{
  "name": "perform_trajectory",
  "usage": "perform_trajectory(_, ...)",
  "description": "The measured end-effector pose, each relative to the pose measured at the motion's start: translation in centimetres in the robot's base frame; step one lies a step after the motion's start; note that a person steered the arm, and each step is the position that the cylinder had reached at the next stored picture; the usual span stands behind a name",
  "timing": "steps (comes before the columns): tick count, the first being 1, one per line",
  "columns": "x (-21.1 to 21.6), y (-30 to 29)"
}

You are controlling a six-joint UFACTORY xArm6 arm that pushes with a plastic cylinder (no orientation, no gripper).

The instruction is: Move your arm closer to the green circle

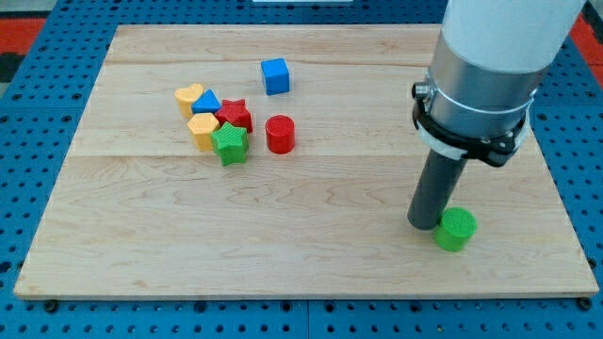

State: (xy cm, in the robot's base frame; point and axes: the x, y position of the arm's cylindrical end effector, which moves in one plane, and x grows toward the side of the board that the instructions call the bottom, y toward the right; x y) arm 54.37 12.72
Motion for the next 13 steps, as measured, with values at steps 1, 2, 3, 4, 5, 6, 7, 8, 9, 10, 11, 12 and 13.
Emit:
perform_trajectory(1, 0.9, 1.0)
perform_trajectory(2, 0.9, -0.3)
perform_trajectory(3, 0.9, -0.9)
perform_trajectory(4, 0.9, -1.2)
perform_trajectory(5, 0.9, -1.5)
perform_trajectory(6, 0.7, -5.1)
perform_trajectory(7, 0.3, -9.3)
perform_trajectory(8, 0.0, -14.2)
perform_trajectory(9, -0.6, -15.3)
perform_trajectory(10, 0.4, -12.5)
perform_trajectory(11, 5.0, -4.8)
perform_trajectory(12, 5.4, 2.3)
perform_trajectory(13, 2.9, 2.2)
